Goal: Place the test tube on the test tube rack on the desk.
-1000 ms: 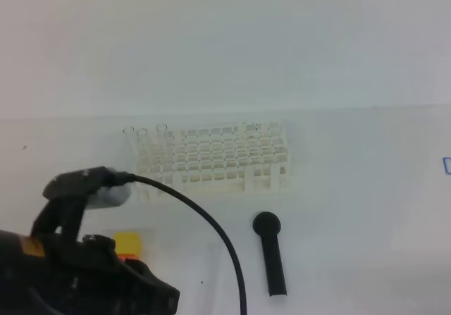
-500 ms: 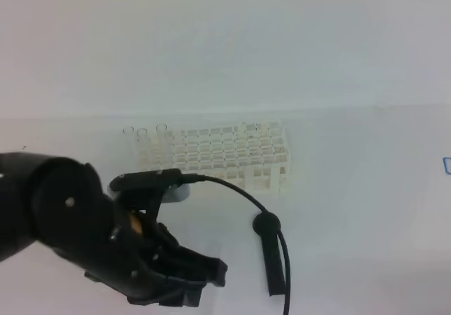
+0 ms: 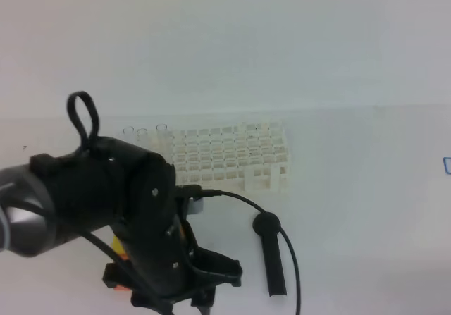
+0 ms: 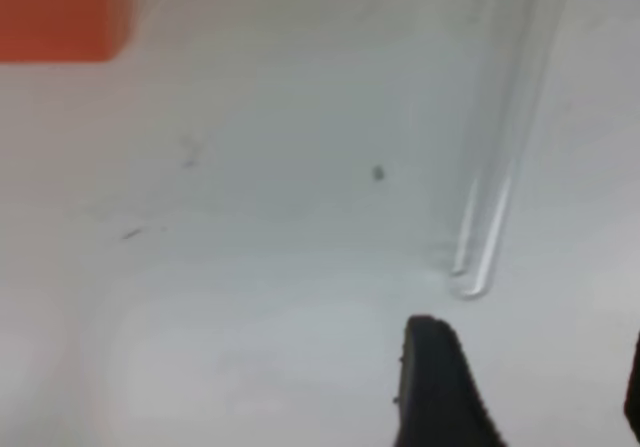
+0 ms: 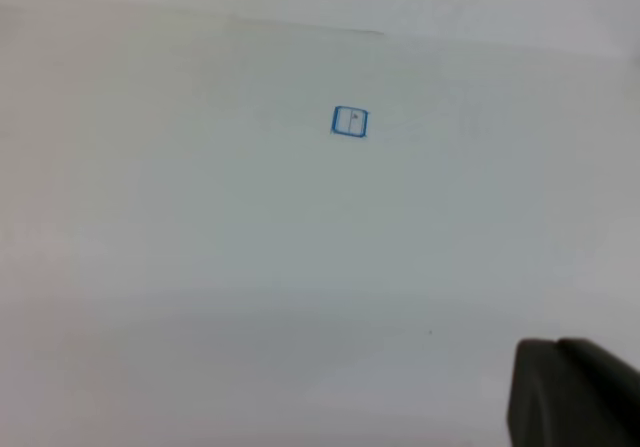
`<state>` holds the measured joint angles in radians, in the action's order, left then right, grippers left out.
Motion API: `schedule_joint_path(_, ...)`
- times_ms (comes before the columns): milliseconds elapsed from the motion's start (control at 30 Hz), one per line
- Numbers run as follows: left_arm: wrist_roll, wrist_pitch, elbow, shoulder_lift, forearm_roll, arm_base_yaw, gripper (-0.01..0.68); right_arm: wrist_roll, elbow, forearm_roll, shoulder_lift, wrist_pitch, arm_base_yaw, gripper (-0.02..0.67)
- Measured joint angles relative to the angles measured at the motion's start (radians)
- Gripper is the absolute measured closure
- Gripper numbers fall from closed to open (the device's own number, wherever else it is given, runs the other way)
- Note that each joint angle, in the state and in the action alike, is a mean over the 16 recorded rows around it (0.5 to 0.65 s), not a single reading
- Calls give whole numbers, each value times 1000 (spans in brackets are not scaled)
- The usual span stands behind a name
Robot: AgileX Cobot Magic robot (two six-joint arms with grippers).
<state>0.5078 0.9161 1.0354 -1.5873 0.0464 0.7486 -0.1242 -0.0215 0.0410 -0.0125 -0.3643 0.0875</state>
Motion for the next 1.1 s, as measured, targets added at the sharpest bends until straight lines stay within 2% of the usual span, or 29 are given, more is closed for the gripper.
schedule_joint_path(767,18,-105,5,-253,-77,76,302,0,0,0,0,0,0,650)
schedule_joint_path(867,14,-107,8,-271,-87,84,330,0,0,0,0,0,0,650)
schedule_joint_path(1100,-18,-101,12,-286,-102,89,442,0,0,0,0,0,0,650)
